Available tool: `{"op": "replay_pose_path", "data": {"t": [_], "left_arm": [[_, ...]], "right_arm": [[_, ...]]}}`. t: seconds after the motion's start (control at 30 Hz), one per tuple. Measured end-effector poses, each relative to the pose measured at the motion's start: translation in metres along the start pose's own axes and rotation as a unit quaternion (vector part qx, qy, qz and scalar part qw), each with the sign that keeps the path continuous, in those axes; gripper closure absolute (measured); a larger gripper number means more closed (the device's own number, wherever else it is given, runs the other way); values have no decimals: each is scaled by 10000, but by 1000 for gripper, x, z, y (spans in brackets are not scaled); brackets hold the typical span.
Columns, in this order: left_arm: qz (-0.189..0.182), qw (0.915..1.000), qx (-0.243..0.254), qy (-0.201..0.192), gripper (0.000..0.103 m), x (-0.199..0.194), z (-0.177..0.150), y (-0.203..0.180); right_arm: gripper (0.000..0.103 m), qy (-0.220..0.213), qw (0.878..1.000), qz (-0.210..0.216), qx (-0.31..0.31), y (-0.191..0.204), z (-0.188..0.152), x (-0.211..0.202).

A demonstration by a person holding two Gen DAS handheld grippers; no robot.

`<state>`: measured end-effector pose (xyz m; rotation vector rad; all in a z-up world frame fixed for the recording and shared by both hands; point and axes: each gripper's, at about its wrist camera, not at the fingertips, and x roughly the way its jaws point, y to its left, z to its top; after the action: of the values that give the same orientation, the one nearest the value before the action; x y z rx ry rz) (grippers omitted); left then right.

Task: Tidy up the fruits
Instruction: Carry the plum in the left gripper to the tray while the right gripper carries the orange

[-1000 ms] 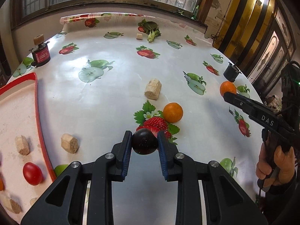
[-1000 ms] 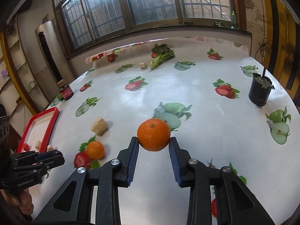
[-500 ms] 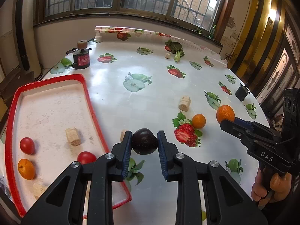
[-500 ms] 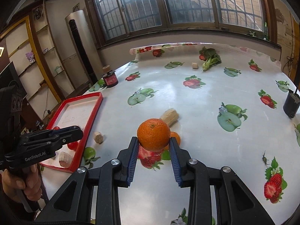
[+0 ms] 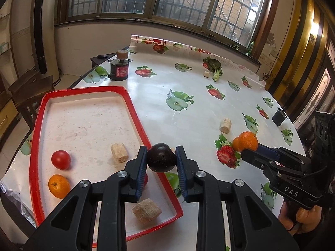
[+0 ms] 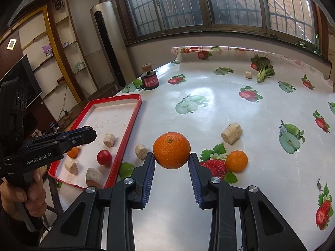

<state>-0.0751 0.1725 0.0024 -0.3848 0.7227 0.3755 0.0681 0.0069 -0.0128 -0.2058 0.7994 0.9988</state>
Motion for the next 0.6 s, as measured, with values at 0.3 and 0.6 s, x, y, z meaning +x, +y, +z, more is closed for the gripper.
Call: {"op": "replay_pose_path", "data": {"t": [0.3,0.6], "left_arm": [[163,9997,-155,-66,78,-6,1,20],[351,9989,-311,-89,78,-10,2,47]], "right_arm": [[69,17,9998,123,-146,20,8,10],[69,86,9987,338,-368,48,14,24]]}}
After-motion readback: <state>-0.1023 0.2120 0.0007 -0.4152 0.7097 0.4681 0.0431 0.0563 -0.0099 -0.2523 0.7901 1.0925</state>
